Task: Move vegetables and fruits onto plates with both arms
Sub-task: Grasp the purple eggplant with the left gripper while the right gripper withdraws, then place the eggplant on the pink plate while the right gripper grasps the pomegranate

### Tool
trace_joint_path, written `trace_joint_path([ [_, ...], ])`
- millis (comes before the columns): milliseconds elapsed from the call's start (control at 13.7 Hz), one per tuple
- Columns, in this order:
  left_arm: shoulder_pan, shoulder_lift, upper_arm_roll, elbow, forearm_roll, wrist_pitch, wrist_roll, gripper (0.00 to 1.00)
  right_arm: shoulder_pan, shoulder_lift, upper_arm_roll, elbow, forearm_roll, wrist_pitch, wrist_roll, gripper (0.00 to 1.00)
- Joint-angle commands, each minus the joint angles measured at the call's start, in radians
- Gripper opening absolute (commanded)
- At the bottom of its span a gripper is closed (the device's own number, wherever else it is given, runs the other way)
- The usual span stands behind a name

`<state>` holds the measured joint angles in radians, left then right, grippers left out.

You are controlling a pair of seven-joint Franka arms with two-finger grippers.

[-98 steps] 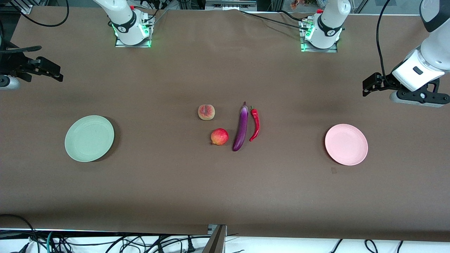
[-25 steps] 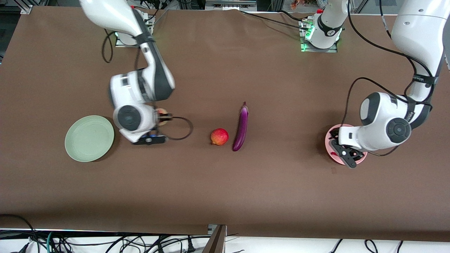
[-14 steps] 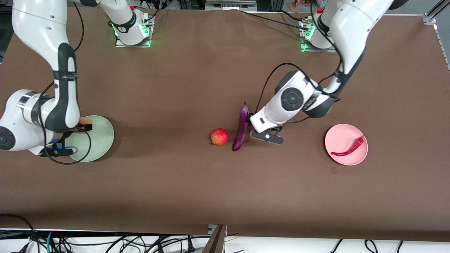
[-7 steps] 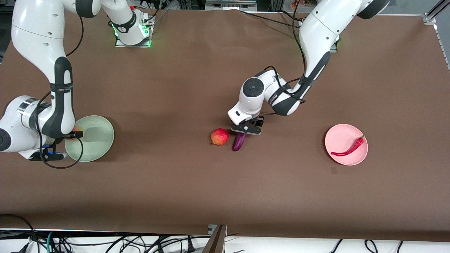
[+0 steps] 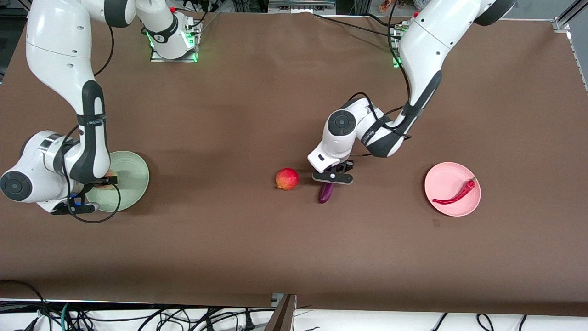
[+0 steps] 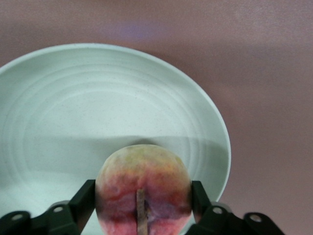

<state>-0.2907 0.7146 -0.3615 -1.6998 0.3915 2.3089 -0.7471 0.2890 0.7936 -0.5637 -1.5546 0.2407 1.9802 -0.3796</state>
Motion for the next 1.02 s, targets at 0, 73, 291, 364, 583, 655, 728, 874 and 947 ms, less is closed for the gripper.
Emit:
trace_joint_path([
  [0,0.018,-0.092,-0.005,-0.001,0.006,-0.199,0.045,0.0,-0.005,-0.013,0.002,0.007,0.019,-0.007,-0.027,1.0],
  [73,0.019,-0.116,-0.001,0.0,0.01,-0.288,0.052,0.0,0.002,-0.028,0.002,0.017,0.02,-0.032,-0.031,1.0],
  [291,0.074,-0.13,0.003,0.052,0.041,-0.565,0.142,0.0,0.048,-0.05,0.005,0.118,0.034,-0.226,-0.015,1.0],
  [364,0.093,-0.126,0.004,0.084,0.046,-0.626,0.234,0.0,0.085,-0.048,-0.001,0.143,0.064,-0.279,0.005,1.0],
  [583,0.218,-0.135,0.016,0.106,0.046,-0.695,0.504,0.0,0.209,-0.065,0.004,0.151,0.086,-0.313,0.299,1.0],
  [655,0.275,-0.138,0.015,0.108,0.046,-0.695,0.59,0.0,0.261,-0.065,0.002,0.151,0.095,-0.302,0.373,1.0],
  [728,0.319,-0.138,0.013,0.111,0.046,-0.695,0.673,0.0,0.307,-0.065,0.002,0.152,0.113,-0.299,0.462,1.0],
  [874,0.421,-0.132,0.013,0.109,0.046,-0.662,0.863,0.0,0.378,-0.065,0.005,0.153,0.207,-0.247,0.624,1.0],
  [947,0.468,-0.132,0.012,0.103,0.04,-0.607,0.947,0.0,0.418,-0.063,0.005,0.153,0.28,-0.212,0.69,1.0],
])
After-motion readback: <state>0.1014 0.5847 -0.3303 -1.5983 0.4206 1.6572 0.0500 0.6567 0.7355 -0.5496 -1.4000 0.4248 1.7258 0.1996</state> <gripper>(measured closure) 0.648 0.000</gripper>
